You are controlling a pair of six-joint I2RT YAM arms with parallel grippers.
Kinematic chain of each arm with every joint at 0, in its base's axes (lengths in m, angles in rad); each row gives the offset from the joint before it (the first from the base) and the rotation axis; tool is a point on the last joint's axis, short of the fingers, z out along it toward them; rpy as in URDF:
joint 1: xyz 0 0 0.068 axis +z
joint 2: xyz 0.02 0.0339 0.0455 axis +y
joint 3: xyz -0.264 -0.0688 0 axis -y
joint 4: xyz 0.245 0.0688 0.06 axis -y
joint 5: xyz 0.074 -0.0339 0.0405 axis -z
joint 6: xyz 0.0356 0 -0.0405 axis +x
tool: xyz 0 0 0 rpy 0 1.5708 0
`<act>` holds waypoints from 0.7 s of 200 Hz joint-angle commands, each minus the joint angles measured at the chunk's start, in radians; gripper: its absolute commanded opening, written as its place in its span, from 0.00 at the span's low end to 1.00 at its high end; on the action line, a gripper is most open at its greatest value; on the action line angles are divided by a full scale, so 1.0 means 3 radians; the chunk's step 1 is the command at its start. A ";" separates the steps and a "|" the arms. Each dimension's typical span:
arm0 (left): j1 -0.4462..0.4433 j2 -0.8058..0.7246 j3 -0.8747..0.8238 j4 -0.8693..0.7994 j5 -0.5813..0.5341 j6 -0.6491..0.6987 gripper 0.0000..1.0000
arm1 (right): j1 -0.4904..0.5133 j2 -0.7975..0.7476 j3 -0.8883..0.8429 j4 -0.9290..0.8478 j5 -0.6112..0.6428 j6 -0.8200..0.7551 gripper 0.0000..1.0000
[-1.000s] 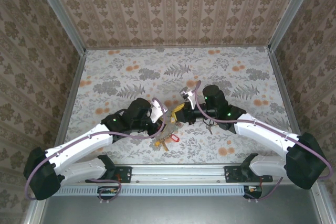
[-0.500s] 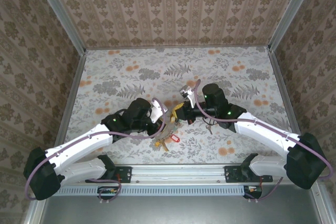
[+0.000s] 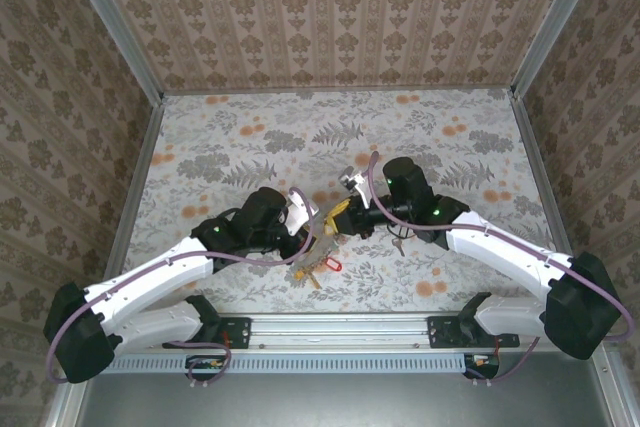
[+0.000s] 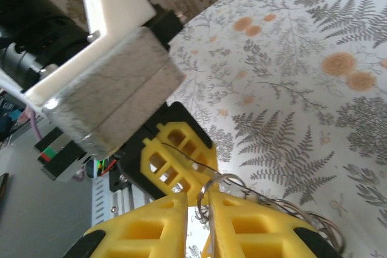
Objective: Put the keys on the keyring
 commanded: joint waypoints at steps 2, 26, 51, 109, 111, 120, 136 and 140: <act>0.0033 -0.0076 0.0124 0.0141 0.0094 0.0068 0.00 | 0.0069 -0.0096 0.0083 0.0142 -0.0269 0.0006 0.21; 0.0035 -0.0086 0.0126 0.0142 0.0105 0.0072 0.00 | 0.0118 -0.0046 0.0134 0.0171 -0.0334 0.0048 0.24; 0.0043 -0.0140 0.0122 0.0142 0.0105 0.0067 0.00 | 0.0102 -0.0115 0.0113 0.0112 -0.0179 0.0062 0.22; 0.0040 -0.0243 0.0088 0.0191 0.0218 0.0072 0.00 | -0.0244 -0.0450 0.0005 -0.0367 0.0534 0.0041 0.37; 0.0040 -0.0245 0.0091 0.0191 0.0227 0.0071 0.00 | -0.0244 -0.0439 0.0013 -0.0388 0.0534 0.0025 0.38; 0.0039 -0.0272 0.0090 0.0202 0.0251 0.0064 0.00 | -0.0242 -0.0395 0.0040 -0.0455 0.0509 -0.0030 0.42; 0.0041 -0.0317 0.0087 0.0213 0.0297 0.0047 0.00 | -0.0243 -0.0328 0.0076 -0.0505 0.0475 -0.0076 0.47; 0.0039 -0.0326 0.0087 0.0212 0.0306 0.0044 0.00 | -0.0244 -0.0318 0.0070 -0.0498 0.0455 -0.0075 0.48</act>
